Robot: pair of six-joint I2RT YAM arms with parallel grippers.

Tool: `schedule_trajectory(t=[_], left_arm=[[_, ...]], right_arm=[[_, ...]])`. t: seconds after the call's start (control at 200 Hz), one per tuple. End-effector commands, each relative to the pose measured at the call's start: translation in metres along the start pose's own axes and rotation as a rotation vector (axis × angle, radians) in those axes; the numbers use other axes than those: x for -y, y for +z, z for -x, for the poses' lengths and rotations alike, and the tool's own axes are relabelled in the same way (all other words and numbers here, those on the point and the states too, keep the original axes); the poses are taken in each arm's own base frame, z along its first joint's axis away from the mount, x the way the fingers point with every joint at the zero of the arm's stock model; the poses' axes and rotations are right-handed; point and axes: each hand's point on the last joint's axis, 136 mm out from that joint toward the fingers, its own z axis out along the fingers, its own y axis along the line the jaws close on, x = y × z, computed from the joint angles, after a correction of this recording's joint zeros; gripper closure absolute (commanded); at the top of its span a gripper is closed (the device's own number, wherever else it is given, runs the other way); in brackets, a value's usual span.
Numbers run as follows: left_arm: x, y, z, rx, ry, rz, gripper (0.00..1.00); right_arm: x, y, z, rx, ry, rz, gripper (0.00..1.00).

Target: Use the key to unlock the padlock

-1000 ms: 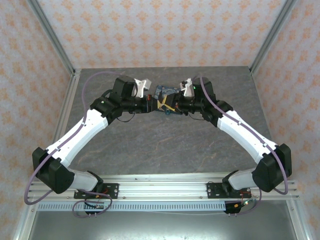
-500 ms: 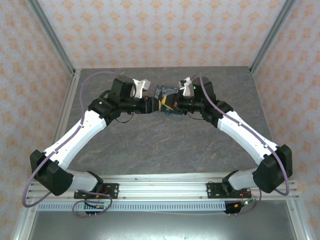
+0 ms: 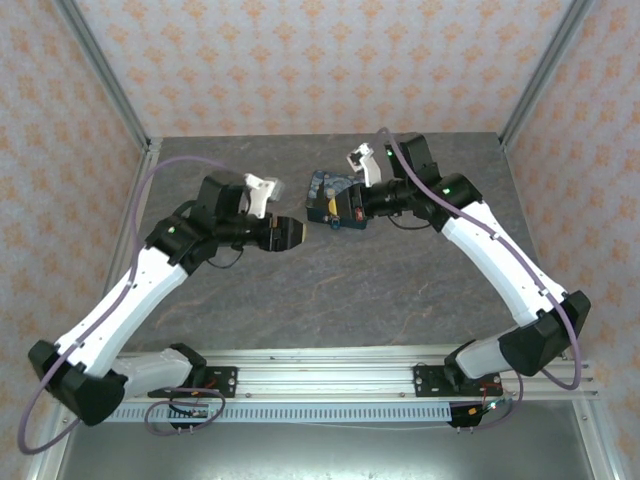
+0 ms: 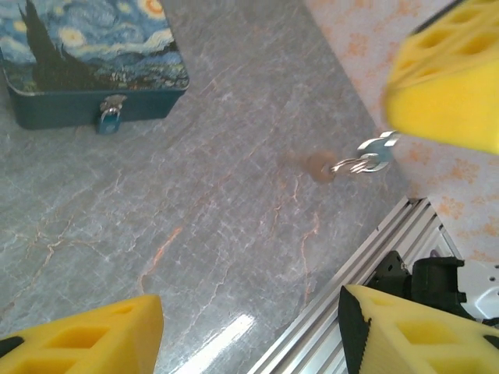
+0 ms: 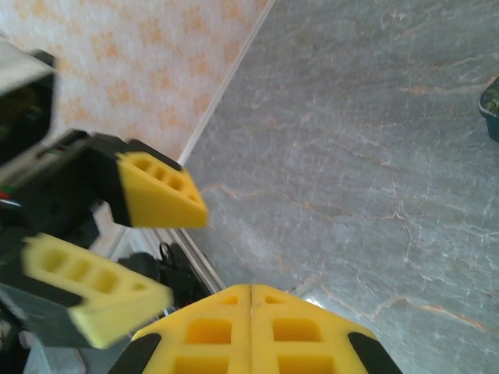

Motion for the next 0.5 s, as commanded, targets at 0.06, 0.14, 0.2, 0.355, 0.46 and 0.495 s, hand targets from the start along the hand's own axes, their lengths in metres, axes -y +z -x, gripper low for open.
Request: schedule_trajectory(t=[0.06, 0.14, 0.2, 0.355, 0.46, 0.495], left_arm=[[0.038, -0.021, 0.036, 0.226, 0.101, -0.188, 0.38], [0.052, -0.019, 0.046, 0.243, 0.087, -0.274, 0.38], [0.06, -0.015, 0.053, 0.243, 0.076, -0.332, 0.39], [0.077, -0.008, 0.069, 0.265, 0.031, -0.47, 0.42], [0.081, 0.001, 0.07, 0.232, 0.004, -0.513, 0.47], [0.08, 0.004, 0.07, 0.222, -0.002, -0.516, 0.49]], right_arm=[[-0.029, -0.013, -0.006, 0.021, -0.193, 0.12, 1.0], [-0.041, -0.015, -0.003, 0.038, -0.217, 0.179, 1.0], [-0.047, -0.016, -0.001, 0.038, -0.216, 0.208, 1.0], [-0.055, -0.018, 0.006, 0.039, -0.206, 0.243, 1.0], [-0.057, -0.02, 0.013, 0.05, -0.183, 0.273, 1.0], [-0.058, -0.022, 0.016, 0.059, -0.175, 0.281, 1.0]])
